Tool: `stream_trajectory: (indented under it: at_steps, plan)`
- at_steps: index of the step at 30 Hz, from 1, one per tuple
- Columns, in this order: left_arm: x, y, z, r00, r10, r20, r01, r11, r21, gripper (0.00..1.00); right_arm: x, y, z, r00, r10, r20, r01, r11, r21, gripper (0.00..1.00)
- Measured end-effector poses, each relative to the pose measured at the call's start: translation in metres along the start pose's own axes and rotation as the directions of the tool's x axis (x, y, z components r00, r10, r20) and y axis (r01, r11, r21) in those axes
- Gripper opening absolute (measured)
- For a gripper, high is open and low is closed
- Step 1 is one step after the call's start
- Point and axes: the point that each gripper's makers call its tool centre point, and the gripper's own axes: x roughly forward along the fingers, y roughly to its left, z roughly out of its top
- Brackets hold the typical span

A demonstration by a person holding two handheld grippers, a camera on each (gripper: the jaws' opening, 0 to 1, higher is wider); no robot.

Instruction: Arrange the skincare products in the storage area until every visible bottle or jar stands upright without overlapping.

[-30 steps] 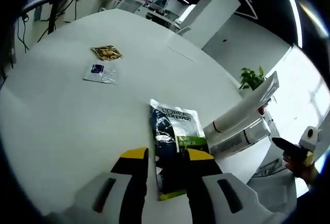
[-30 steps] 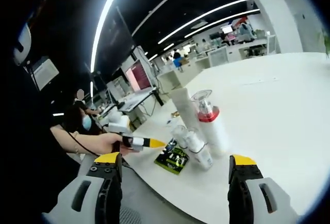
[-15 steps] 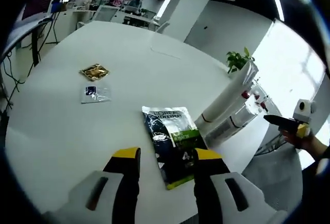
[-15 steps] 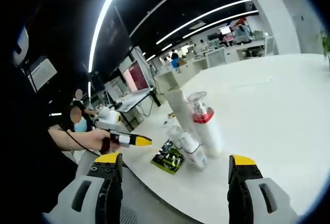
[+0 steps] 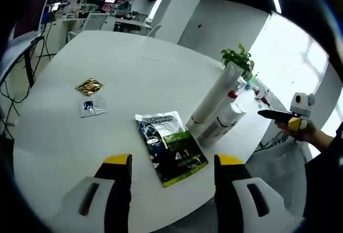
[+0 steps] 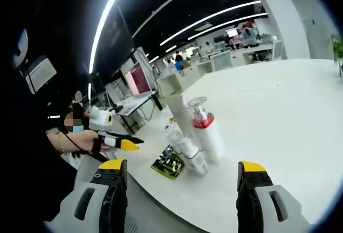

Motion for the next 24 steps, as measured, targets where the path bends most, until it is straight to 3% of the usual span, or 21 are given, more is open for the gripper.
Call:
stream_trajectory:
  at_steps: [11, 24]
  plan:
    - [-0.02, -0.02, -0.001, 0.999, -0.025, -0.029, 0.027, 0.995, 0.093, 0.72, -0.004, -0.006, -0.001, 1.0, -0.011, -0.002, 0.011, 1.0, -0.007, 0.86]
    - [-0.039, -0.026, -0.002, 0.999, -0.013, -0.037, 0.017, 0.993, 0.114, 0.94, -0.009, 0.003, 0.0, 1.0, -0.015, -0.003, 0.015, 1.0, -0.019, 0.87]
